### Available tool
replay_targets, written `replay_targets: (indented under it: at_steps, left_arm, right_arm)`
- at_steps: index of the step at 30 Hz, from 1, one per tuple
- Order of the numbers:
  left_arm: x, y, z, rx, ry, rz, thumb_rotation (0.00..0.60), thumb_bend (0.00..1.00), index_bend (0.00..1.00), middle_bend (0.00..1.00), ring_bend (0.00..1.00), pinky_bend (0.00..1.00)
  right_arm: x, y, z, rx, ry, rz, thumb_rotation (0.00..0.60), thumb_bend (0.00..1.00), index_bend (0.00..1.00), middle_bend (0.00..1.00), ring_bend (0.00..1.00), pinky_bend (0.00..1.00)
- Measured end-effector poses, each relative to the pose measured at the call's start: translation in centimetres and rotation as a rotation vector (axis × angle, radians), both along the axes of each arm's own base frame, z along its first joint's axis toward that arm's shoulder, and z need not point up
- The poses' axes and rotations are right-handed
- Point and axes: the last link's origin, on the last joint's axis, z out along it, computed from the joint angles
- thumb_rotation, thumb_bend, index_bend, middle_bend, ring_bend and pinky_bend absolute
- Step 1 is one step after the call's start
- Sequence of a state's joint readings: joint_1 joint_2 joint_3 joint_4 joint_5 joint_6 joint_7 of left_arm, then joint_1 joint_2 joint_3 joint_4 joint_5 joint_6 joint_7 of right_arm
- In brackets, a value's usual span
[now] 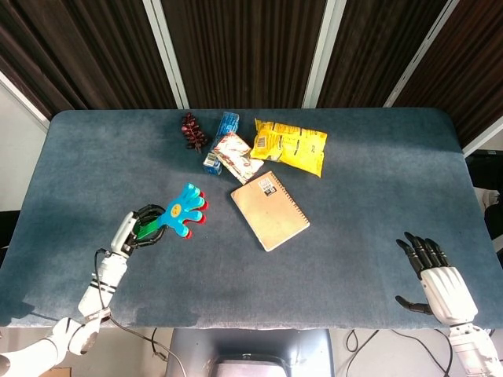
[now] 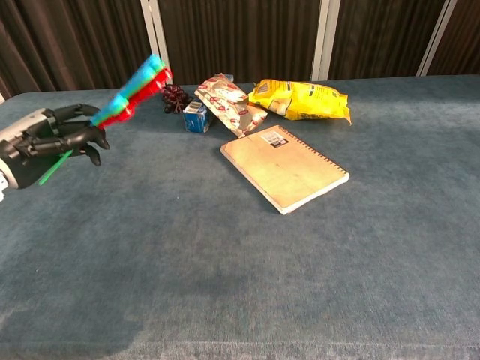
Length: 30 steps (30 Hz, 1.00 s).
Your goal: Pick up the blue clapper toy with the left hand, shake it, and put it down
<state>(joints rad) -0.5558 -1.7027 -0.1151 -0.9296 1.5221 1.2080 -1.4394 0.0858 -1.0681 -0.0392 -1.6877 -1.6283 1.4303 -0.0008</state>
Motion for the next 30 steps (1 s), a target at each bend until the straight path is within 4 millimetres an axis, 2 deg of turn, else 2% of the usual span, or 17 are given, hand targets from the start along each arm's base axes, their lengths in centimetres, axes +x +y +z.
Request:
replay_targets:
  at_steps: [6, 10, 14, 21, 24, 27, 30]
  left_arm:
    - [0.6, -0.2, 3.4, -0.026, -0.393, -0.031, 0.6, 0.58, 0.89, 0.81, 0.46, 0.59]
    - [0.7, -0.5, 3.9, -0.06, -0.443, -0.068, 0.6, 0.59, 0.9, 0.81, 0.47, 0.59]
    - [0.3, -0.8, 3.2, -0.103, -0.27, -0.119, 0.6, 0.57, 0.91, 0.82, 0.47, 0.59]
    - [-1.2, -0.8, 1.4, -0.131, 0.342, -0.245, 0.6, 0.57, 0.91, 0.83, 0.48, 0.59]
    - [-1.5, -0.7, 1.3, -0.107, 0.502, -0.277, 0.6, 0.57, 0.91, 0.83, 0.48, 0.59]
    - [-1.2, -0.7, 1.6, -0.078, 0.536, -0.285, 0.6, 0.57, 0.91, 0.83, 0.48, 0.59]
    - [-0.7, -0.5, 2.2, -0.049, 0.446, -0.254, 0.6, 0.58, 0.91, 0.84, 0.49, 0.59]
  right_arm:
    - [0.0, 0.0, -0.2, 0.007, 0.003, -0.003, 0.6, 0.2, 0.0, 0.0, 0.0, 0.0]
    - [0.0, 0.0, -0.2, 0.005, 0.003, -0.002, 0.6, 0.2, 0.0, 0.0, 0.0, 0.0]
    - [0.0, 0.0, -0.1, 0.001, 0.002, -0.004, 0.6, 0.2, 0.0, 0.0, 0.0, 0.0]
    - [0.0, 0.0, 0.0, 0.001, 0.0, -0.003, 0.6, 0.2, 0.0, 0.0, 0.0, 0.0]
    - [0.0, 0.0, 0.1, -0.005, 0.0, -0.004, 0.6, 0.2, 0.0, 0.0, 0.0, 0.0]
    - [-0.1, -0.1, 0.2, -0.012, 0.0, -0.007, 0.6, 0.2, 0.0, 0.0, 0.0, 0.0]
    - [-0.1, -0.1, 0.2, -0.008, 0.0, -0.008, 0.6, 0.2, 0.0, 0.0, 0.0, 0.0]
